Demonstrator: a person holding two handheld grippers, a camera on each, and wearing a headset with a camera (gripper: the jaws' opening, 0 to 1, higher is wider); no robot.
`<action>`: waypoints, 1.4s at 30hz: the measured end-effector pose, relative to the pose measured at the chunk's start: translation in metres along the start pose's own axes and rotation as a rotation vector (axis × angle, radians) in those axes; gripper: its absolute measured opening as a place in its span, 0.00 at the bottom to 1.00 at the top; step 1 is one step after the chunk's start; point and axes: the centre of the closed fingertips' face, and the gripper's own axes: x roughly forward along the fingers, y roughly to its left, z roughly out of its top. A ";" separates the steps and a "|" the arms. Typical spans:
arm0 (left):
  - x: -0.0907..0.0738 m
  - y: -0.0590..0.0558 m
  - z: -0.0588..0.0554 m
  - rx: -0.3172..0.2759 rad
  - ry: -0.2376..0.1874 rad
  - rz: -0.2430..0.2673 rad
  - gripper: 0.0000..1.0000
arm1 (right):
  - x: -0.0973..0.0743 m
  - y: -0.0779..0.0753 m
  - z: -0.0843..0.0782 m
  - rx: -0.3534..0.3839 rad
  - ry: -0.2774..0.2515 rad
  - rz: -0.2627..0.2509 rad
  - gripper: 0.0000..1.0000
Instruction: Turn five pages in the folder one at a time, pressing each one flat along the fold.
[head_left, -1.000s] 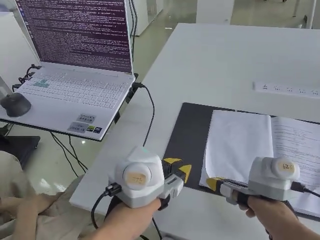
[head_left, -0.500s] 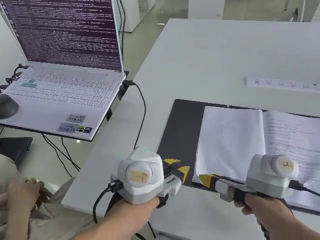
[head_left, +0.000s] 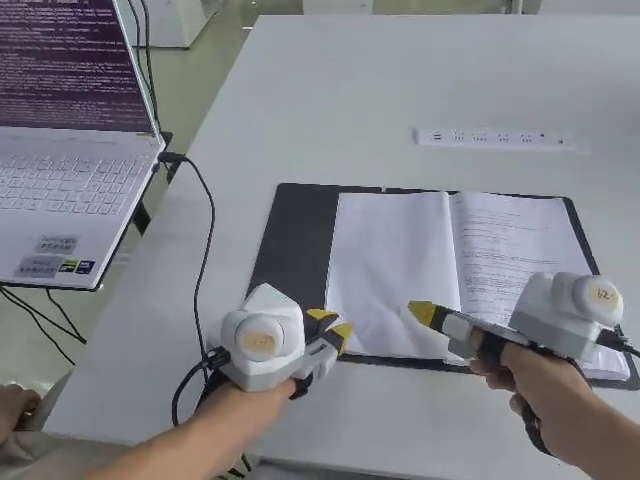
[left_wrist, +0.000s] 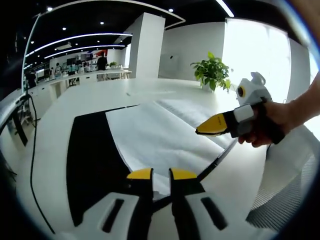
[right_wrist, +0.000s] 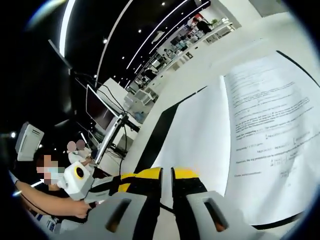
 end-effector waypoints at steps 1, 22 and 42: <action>0.002 0.000 -0.003 0.002 0.008 0.001 0.11 | -0.002 -0.002 0.003 0.007 -0.008 -0.003 0.05; 0.012 0.002 -0.023 0.098 0.022 0.045 0.10 | 0.013 -0.035 0.069 0.213 -0.073 0.020 0.03; 0.014 0.003 -0.026 0.109 0.030 0.046 0.10 | 0.066 -0.094 0.093 0.513 -0.037 0.030 0.00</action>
